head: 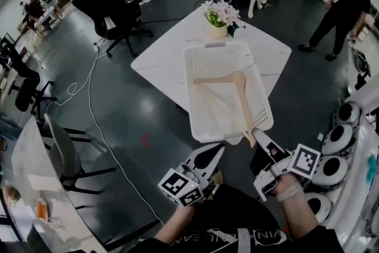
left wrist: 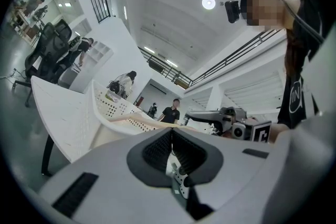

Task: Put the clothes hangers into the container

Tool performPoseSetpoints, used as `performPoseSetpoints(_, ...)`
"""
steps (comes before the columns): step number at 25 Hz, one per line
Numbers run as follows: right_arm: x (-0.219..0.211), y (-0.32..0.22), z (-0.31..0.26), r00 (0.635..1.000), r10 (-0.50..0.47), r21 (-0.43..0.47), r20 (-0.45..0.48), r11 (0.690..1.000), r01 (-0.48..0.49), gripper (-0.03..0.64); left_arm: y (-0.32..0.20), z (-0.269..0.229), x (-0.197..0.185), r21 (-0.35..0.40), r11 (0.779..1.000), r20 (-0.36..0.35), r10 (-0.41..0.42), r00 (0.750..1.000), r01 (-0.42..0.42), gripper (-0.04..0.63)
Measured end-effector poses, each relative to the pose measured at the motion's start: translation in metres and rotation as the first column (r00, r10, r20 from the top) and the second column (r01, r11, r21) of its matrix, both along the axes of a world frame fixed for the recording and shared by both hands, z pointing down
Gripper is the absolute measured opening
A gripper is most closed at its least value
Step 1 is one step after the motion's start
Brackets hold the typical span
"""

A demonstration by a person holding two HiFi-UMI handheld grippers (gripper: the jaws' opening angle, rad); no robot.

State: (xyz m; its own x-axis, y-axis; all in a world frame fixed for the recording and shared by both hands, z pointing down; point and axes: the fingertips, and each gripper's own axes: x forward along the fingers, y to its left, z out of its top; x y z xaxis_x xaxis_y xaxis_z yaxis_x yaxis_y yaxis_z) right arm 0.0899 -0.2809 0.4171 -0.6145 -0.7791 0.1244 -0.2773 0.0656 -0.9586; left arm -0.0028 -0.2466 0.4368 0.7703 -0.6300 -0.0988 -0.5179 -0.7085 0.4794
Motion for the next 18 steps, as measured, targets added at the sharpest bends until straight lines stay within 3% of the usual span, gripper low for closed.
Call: performPoseSetpoints(18,0.001,0.032,-0.005,1.000,0.003,0.053,0.011,0.999,-0.004,0.189,0.025,-0.004,0.004,-0.007,1.000,0.013,0.023,1.000,-0.022,0.008)
